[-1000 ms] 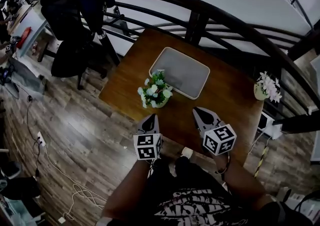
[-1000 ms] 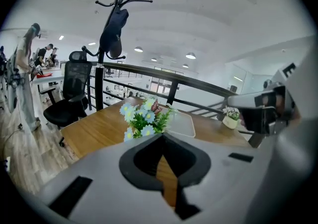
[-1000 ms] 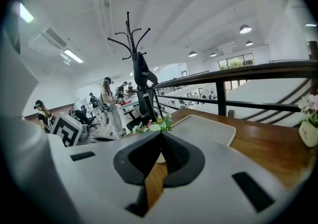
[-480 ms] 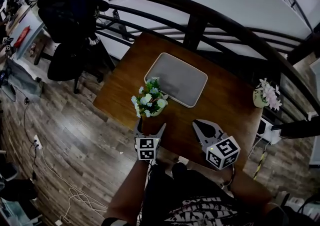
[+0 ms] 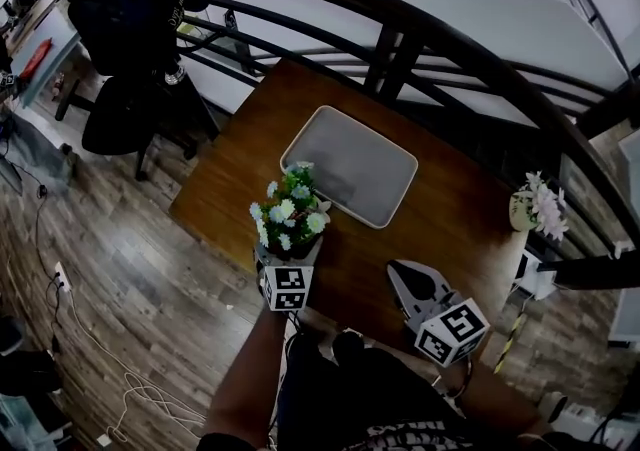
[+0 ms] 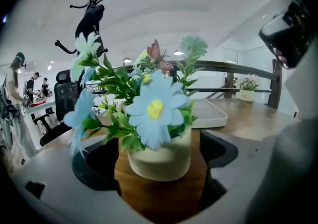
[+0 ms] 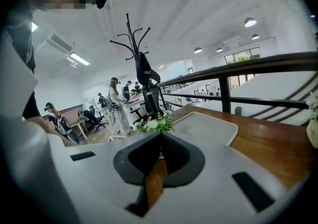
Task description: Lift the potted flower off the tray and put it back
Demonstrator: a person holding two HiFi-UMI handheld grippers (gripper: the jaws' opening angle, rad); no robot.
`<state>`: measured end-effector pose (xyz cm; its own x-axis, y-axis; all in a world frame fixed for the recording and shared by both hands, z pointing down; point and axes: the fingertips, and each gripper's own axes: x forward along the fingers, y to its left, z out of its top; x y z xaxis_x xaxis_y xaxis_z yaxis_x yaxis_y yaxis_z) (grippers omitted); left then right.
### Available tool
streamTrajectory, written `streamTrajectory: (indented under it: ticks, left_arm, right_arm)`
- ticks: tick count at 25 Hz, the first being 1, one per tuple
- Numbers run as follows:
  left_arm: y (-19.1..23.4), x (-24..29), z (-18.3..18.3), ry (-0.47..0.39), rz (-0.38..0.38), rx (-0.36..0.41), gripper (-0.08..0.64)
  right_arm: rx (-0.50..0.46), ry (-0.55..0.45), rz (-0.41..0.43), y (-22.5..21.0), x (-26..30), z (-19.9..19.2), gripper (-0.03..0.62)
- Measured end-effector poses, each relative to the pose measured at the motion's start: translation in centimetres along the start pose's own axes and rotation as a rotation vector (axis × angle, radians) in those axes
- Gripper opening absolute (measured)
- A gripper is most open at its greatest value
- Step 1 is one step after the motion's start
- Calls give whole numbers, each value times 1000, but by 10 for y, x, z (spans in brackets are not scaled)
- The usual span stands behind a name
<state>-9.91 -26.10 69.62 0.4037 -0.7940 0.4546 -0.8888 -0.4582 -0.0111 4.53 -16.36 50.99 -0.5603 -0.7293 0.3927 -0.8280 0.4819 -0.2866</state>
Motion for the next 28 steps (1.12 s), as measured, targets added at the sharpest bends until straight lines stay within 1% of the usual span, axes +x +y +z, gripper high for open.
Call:
streamTrajectory:
  ticks: [2,6,10,13,19,28]
  left_arm:
    - [2,5,1,-6,5,22,489]
    - [4,13,0,-7,5,32,489]
    - [3,26,-7,43,-8,28,489]
    - [2,31,-6,50,-17,23,488]
    - [0,30,-5,41,-34,22,489]
    - [-5,18,-6,42,-35,20,489]
  right_arm:
    - [15,-5,5,-1,0,-2,-2]
    - [23,0,-7,-6,1,-2,-2]
    - [50,-2,-28,-17,6,-4,-2]
    - [59,0,-36,-22,7,-6,-2]
    - [72,-5,-54,-29,9,1,-2]
    - [54,-25,-62,-35,8,15,-2]
